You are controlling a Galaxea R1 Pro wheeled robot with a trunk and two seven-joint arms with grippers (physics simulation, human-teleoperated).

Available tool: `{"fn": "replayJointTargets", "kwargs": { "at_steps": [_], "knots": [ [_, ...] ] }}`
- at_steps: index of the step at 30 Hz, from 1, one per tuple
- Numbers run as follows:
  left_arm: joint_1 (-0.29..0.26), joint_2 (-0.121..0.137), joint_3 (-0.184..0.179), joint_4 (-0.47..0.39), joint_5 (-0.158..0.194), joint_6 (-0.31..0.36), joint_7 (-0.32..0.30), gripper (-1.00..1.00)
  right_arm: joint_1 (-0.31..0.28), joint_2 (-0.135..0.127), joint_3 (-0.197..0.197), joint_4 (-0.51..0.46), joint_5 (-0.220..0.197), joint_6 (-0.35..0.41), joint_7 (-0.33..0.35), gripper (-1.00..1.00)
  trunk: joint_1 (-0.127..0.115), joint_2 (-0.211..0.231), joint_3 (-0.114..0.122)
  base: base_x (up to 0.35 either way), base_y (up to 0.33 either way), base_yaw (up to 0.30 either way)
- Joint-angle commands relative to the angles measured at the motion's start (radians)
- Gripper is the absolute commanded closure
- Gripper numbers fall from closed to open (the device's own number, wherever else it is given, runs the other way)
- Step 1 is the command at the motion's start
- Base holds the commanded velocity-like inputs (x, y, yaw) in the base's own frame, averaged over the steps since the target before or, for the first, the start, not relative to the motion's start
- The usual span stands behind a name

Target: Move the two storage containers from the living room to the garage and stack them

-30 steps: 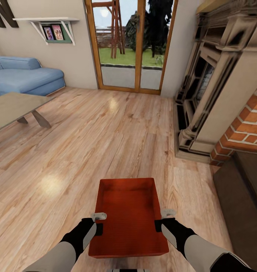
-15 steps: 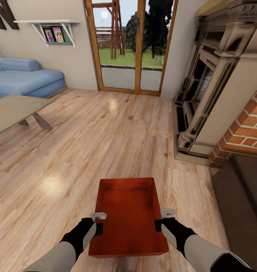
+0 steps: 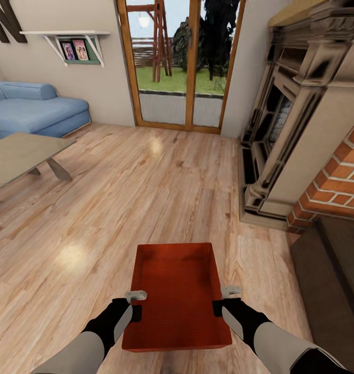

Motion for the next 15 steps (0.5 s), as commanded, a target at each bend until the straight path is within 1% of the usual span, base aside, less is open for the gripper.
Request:
{"fn": "replayJointTargets", "kwargs": {
  "at_steps": [1, 15],
  "knots": [
    [0.000, 0.001, -0.007, 0.016, -0.015, 0.010, 0.033, 1.00, -0.001, -0.001, 0.018, -0.006, 0.000, 0.003, -0.007, 1.00, -0.004, 0.007, 0.003, 0.000, 0.000, 0.000],
    [0.000, 0.001, -0.006, 0.016, -0.015, 0.012, 0.033, 1.00, -0.001, -0.001, 0.018, -0.006, 0.000, 0.003, -0.007, 1.00, -0.058, 0.105, 0.046, 0.000, 0.000, 0.000]
  ]
}}
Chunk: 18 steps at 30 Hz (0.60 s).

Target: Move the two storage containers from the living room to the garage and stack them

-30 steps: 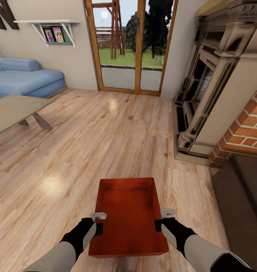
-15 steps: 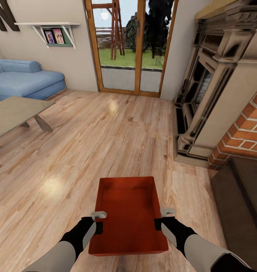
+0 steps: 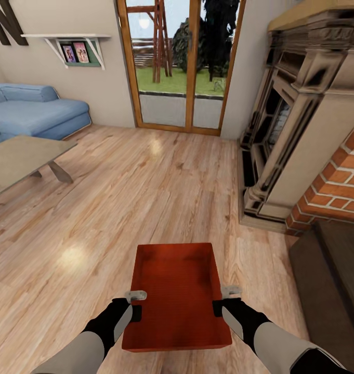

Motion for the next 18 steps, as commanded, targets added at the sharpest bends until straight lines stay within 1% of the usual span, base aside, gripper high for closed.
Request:
{"fn": "replayJointTargets", "kwargs": {
  "at_steps": [1, 18],
  "knots": [
    [0.000, 0.001, -0.006, 0.017, -0.014, 0.010, 0.032, 1.00, -0.001, -0.001, 0.018, -0.006, 0.001, 0.003, -0.007, 1.00, -0.004, 0.007, 0.003, 0.000, 0.000, 0.000],
    [0.000, 0.001, -0.007, 0.017, -0.014, 0.010, 0.032, 1.00, -0.001, -0.001, 0.018, -0.006, 0.001, 0.003, -0.007, 1.00, -0.069, 0.126, 0.056, 0.000, 0.000, 0.000]
  ]
}}
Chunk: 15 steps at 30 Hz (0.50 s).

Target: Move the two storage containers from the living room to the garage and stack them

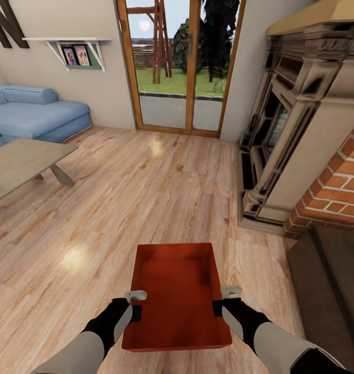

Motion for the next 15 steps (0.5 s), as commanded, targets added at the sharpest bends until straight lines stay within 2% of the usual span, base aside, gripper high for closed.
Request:
{"fn": "replayJointTargets", "kwargs": {
  "at_steps": [1, 15],
  "knots": [
    [0.000, 0.001, -0.007, 0.017, -0.014, 0.010, 0.033, 1.00, -0.001, -0.001, 0.018, -0.006, 0.002, 0.003, -0.007, 1.00, -0.004, 0.007, 0.003, 0.000, 0.000, 0.000],
    [0.000, 0.001, -0.006, 0.017, -0.014, 0.010, 0.031, 1.00, -0.001, -0.002, 0.019, -0.006, 0.003, 0.003, -0.007, 1.00, -0.058, 0.105, 0.046, 0.000, 0.000, 0.000]
  ]
}}
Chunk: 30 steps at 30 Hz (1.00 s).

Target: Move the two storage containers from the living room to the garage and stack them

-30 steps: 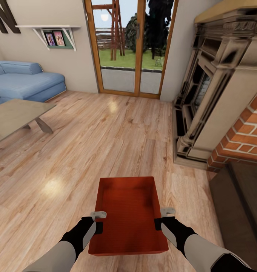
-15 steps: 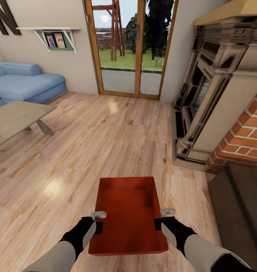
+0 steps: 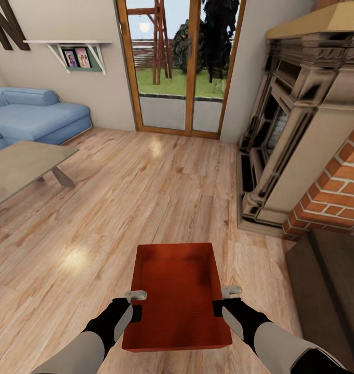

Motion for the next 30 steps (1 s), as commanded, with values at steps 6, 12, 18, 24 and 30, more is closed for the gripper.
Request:
{"fn": "replayJointTargets", "kwargs": {
  "at_steps": [6, 12, 18, 24, 30],
  "knots": [
    [0.000, 0.003, -0.006, 0.017, -0.014, 0.010, 0.028, 1.00, -0.001, -0.001, 0.016, -0.006, 0.006, 0.003, -0.007, 1.00, -0.023, 0.042, 0.018, 0.000, 0.000, 0.000],
    [0.000, 0.003, -0.006, 0.017, -0.014, 0.010, 0.027, 1.00, -0.001, -0.001, 0.016, -0.006, 0.006, 0.003, -0.008, 1.00, -0.046, 0.084, 0.037, 0.000, 0.000, 0.000],
    [0.000, 0.004, -0.006, 0.017, -0.014, 0.010, 0.027, 1.00, -0.001, -0.001, 0.016, -0.006, 0.006, 0.003, -0.007, 1.00, -0.069, 0.126, 0.056, 0.000, 0.000, 0.000],
    [0.000, 0.004, -0.006, 0.017, -0.014, 0.010, 0.027, 1.00, -0.001, -0.003, 0.016, -0.006, 0.006, 0.003, -0.008, 1.00, -0.092, 0.168, 0.075, 0.000, 0.000, 0.000],
    [0.000, 0.003, -0.006, 0.017, -0.014, 0.010, 0.027, 1.00, -0.001, -0.004, 0.016, -0.006, 0.006, 0.003, -0.007, 1.00, -0.115, 0.210, 0.093, 0.000, 0.000, 0.000]
  ]
}}
